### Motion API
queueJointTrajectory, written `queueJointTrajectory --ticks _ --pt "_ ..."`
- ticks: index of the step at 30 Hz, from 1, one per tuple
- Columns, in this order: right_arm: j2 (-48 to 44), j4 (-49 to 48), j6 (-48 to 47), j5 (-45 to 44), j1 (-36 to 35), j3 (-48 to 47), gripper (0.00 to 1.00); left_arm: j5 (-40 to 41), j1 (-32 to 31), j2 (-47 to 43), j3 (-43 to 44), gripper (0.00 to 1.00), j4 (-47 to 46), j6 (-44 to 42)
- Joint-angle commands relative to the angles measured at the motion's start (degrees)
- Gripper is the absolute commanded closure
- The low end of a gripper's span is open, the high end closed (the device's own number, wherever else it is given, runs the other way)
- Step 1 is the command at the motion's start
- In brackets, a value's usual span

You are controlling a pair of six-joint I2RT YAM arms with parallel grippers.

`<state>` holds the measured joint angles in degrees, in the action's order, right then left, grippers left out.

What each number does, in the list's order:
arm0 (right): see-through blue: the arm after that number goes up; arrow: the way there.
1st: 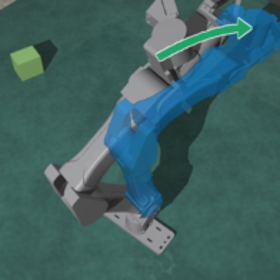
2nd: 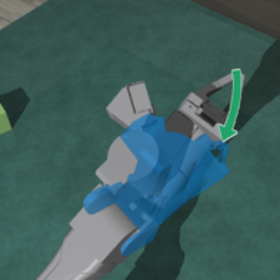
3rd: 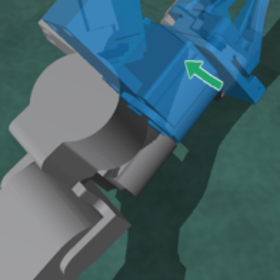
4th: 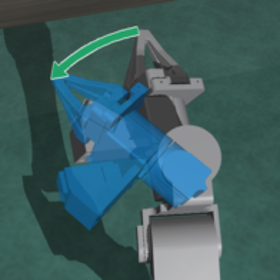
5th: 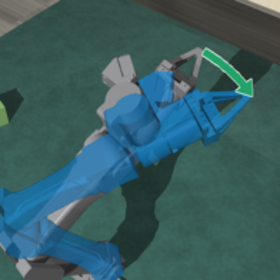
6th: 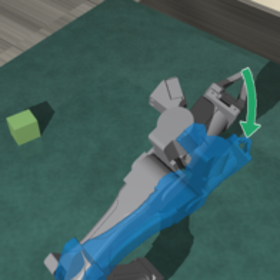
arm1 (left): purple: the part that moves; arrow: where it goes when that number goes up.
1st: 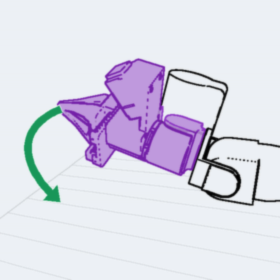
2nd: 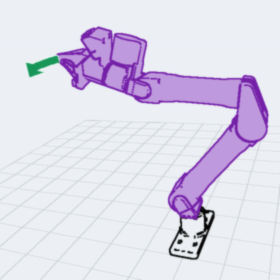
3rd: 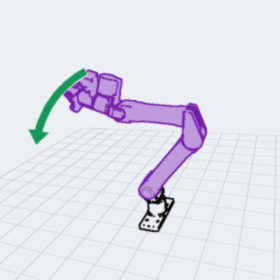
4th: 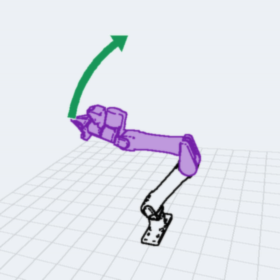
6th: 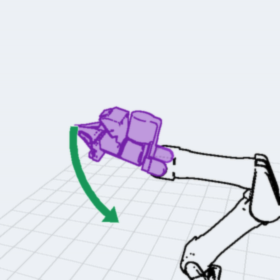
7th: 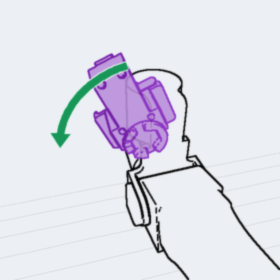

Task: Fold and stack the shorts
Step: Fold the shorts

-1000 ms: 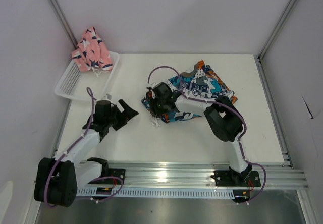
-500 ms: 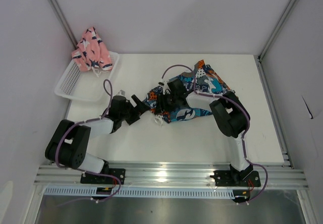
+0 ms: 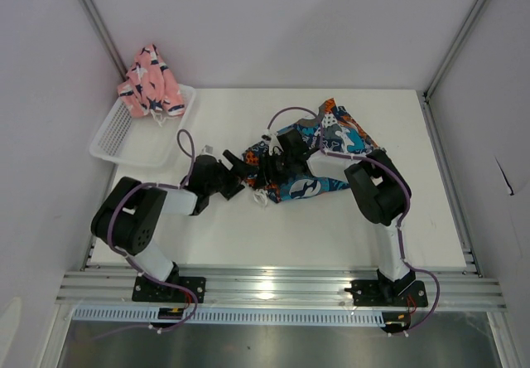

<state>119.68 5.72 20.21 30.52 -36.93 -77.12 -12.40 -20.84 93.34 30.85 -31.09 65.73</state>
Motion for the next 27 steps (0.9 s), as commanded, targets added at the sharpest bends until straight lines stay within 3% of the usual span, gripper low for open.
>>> queueJointTrajectory --ticks 1,8,17,27 --pt "0.47 -0.44 0.89 1.38 0.19 0.48 0.54 0.71 -1.66 1.23 -0.44 0.02 -2.48 4.22" --pt "0.29 -1.58 1.15 1.38 0.10 1.62 0.54 0.45 -2.63 5.88 -0.62 0.02 -9.49 8.26" --pt "0.21 -2.46 1.41 0.06 -0.95 2.68 0.54 3.08 -3.33 11.07 -2.90 0.12 -19.08 12.22" --pt "-2.43 -5.10 0.89 -4.59 -2.71 6.28 0.54 3.71 -2.63 10.72 -1.06 0.36 -16.38 11.44"
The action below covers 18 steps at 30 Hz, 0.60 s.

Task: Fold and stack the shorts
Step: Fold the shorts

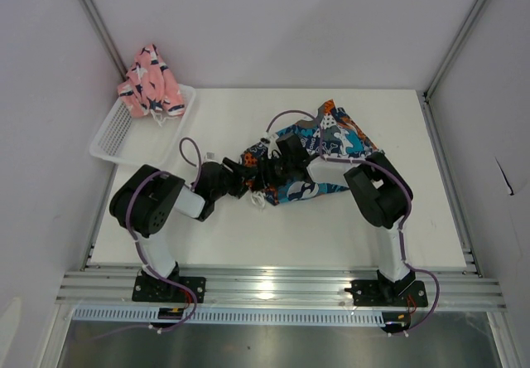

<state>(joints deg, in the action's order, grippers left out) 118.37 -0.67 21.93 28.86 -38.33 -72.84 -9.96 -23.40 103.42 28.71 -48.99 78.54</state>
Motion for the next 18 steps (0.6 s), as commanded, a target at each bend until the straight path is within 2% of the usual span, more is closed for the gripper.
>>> queueJointTrajectory --ticks 1,5,7,10,14,18 --pt "-1.21 1.37 -1.19 -3.28 -1.57 2.17 0.53 1.17 0.02 0.65 1.43 0.39 2.31 -1.64" --pt "-2.96 -0.72 -2.77 -6.00 -2.63 3.58 0.39 0.20 0.63 1.00 2.75 0.56 4.43 -2.34" --pt "-3.75 -1.35 -3.47 -6.80 -3.24 4.72 0.36 -0.67 0.98 1.35 3.45 0.59 5.22 -2.87" --pt "-5.07 -1.71 -4.53 -7.59 -3.77 5.69 0.33 -1.73 1.95 1.44 4.42 0.62 6.53 -4.01" --pt "-6.83 -2.06 -4.71 -8.03 -3.77 6.91 0.30 -2.87 2.83 1.35 7.23 0.80 11.01 -7.17" --pt "-11.04 -3.20 -4.44 -8.55 -3.25 9.03 0.28 -4.63 3.44 1.17 10.66 0.90 15.94 -10.68"
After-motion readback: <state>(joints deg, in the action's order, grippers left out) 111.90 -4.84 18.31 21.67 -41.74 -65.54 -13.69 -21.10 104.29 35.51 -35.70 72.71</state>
